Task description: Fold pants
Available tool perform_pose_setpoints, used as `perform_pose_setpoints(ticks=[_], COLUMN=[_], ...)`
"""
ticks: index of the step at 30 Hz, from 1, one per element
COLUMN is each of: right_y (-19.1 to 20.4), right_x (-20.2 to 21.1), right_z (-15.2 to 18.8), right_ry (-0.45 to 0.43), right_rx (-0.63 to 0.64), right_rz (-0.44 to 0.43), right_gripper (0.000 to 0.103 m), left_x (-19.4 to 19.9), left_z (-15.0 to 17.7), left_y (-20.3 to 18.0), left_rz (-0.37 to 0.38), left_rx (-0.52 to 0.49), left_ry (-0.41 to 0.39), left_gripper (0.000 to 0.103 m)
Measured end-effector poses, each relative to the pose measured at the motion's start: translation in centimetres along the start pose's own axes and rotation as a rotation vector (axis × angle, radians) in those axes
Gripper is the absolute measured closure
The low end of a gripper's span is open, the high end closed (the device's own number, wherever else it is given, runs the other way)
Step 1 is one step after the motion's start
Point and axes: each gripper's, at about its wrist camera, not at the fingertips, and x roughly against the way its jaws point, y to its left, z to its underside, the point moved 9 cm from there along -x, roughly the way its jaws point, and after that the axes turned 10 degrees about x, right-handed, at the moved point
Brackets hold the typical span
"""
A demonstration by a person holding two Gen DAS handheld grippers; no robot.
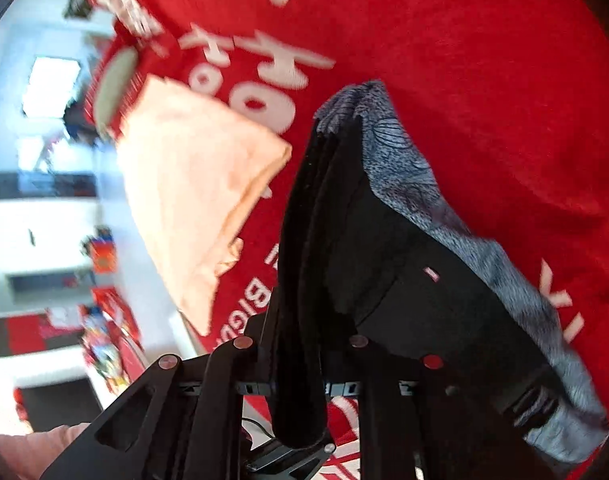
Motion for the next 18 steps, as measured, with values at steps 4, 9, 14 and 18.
perform_pose_setpoints(ticks=[4,9,14,18], right_y=[-1.4,-3.7,-6.7,-10.5], right_x=[5.1,10.9,16.4,20.1], right_z=[2.9,7.5,13.8,19.6], right_ry=[-0.149,-0.298,-0.414,-0.485], right_rx=[-0.028,-0.089,-0.177,-0.250], right_rz=[-0.044,-0.054,-0.039,-0.019], right_gripper=[0.087,0.087,0.087,0.087], left_x=[2.7,5.5,7.8,9.2], left_z=[-1.8,-3.0,-3.3,-2.0], left_y=[-3.1,-8.3,-15.7,-22.3], left_rz=[0.168,0.360,0.514,0.559], left_rx=[0.060,0.115,0.106,0.016], left_ry=[0.006,0.060,0.122,0.141], left_gripper=[0.070,0.070,0.071,0.071])
